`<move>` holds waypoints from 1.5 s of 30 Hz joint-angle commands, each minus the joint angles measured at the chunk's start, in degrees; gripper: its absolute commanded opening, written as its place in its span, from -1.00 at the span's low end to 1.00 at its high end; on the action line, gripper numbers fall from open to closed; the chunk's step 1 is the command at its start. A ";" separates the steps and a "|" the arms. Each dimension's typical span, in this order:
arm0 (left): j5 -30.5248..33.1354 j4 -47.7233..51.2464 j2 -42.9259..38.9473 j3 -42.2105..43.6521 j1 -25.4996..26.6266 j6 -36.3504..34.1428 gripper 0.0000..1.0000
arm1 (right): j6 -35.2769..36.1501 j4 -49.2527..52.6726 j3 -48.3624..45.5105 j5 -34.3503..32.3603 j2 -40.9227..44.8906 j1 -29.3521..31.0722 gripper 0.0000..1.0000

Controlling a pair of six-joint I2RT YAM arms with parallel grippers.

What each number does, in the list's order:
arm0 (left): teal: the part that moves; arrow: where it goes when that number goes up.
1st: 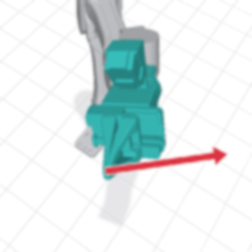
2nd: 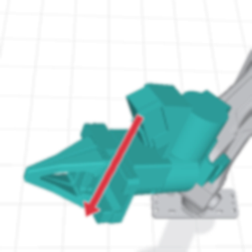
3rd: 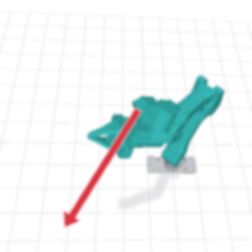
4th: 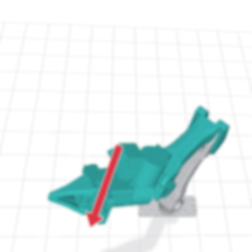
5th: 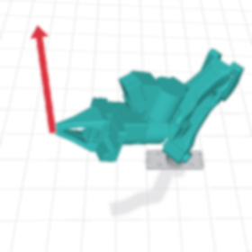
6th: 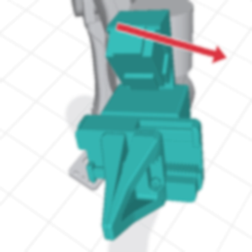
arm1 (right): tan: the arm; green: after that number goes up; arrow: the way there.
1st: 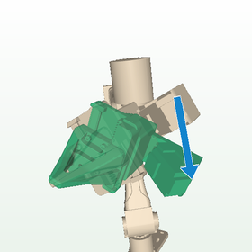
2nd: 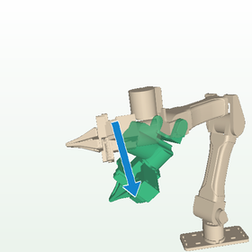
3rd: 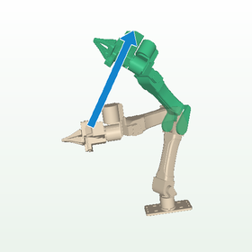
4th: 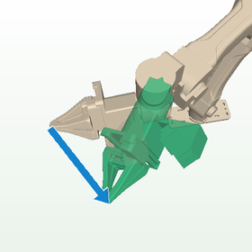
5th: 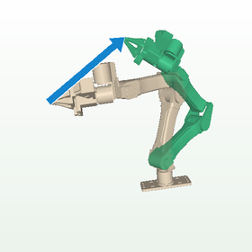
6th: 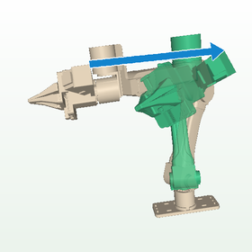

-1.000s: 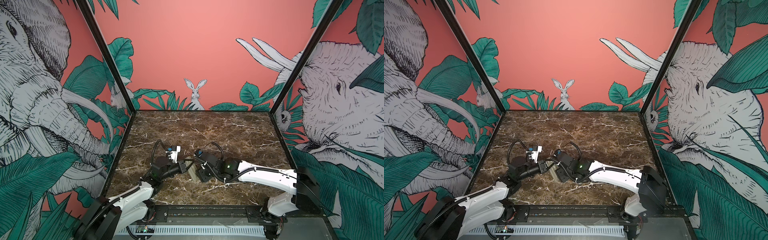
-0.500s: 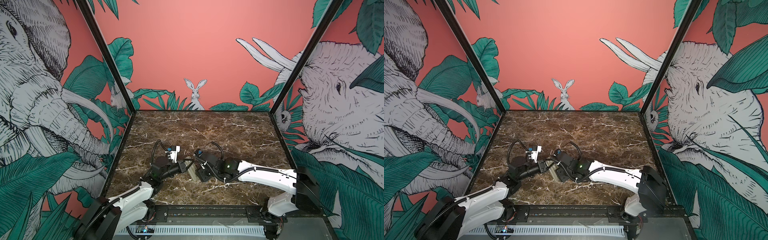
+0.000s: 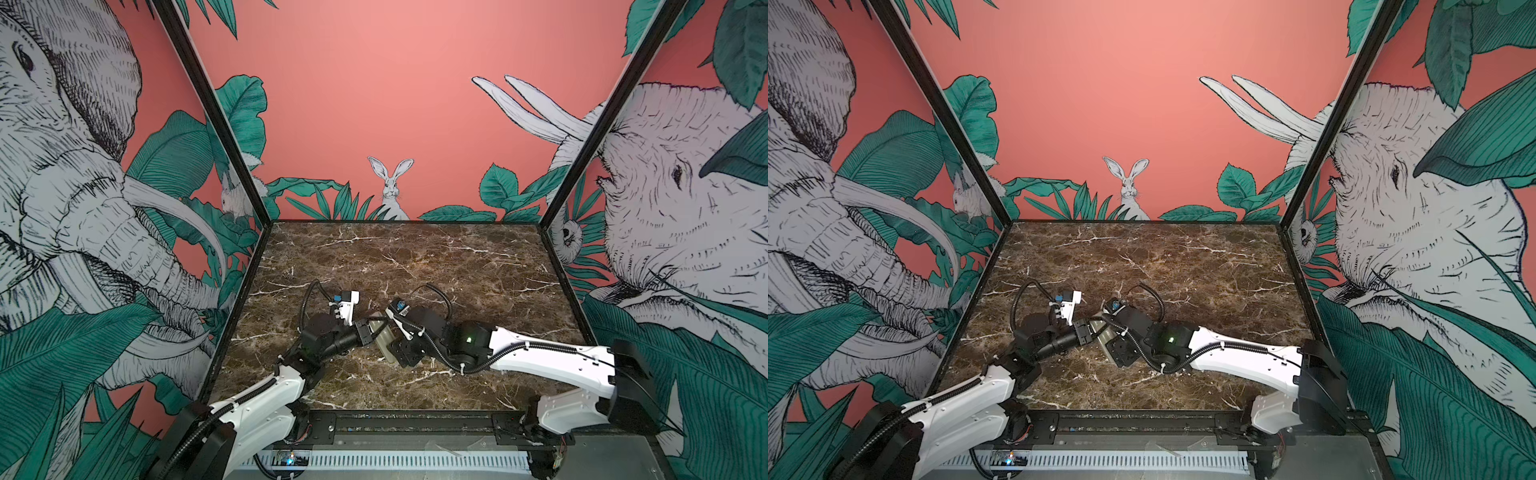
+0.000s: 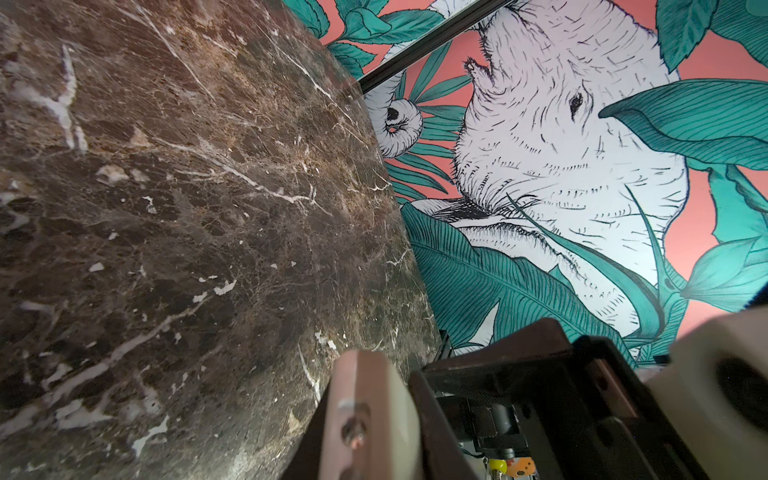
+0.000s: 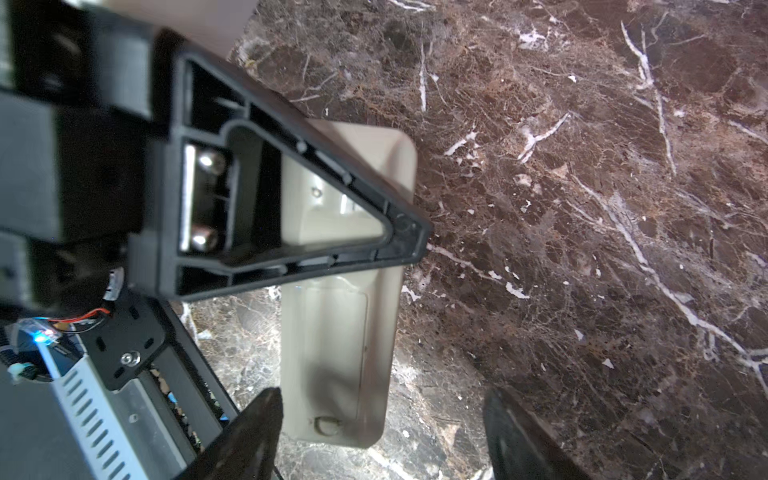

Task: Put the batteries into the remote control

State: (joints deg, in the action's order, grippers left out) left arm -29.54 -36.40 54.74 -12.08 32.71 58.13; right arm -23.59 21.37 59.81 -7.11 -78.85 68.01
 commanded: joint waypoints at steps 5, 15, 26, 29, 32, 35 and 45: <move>2.20 1.61 -1.74 -2.69 0.19 2.01 -1.00 | -0.76 -3.93 -1.79 -2.04 0.08 0.77 0.63; 3.96 1.42 -1.58 -3.74 0.11 4.36 -1.00 | -1.84 -9.05 -1.98 -3.14 -2.90 0.90 0.67; 5.01 0.59 -1.30 -3.79 0.12 5.81 -1.00 | -1.28 -11.27 -1.87 -2.06 -6.31 0.90 0.57; 5.11 0.41 -1.23 -3.74 0.19 5.89 -1.00 | -1.31 -11.68 -1.98 -1.68 -6.67 0.91 0.48; 5.08 0.14 -1.15 -3.66 0.16 6.03 -1.00 | -1.33 -12.35 -2.58 -1.52 -6.55 0.90 0.37; 5.02 -0.17 -1.17 -3.74 0.16 6.06 -1.00 | -1.47 -12.66 -2.77 -1.50 -6.75 0.90 0.31; 4.84 -0.68 -0.80 -3.88 0.16 6.13 -1.00 | -1.31 -13.11 -3.15 -1.72 -6.98 0.81 -0.05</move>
State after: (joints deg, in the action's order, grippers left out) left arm -24.58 -34.22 54.19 -14.22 32.71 63.48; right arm -24.88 10.02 56.90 -8.12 -85.14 68.64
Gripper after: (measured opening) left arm 0.243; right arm 0.507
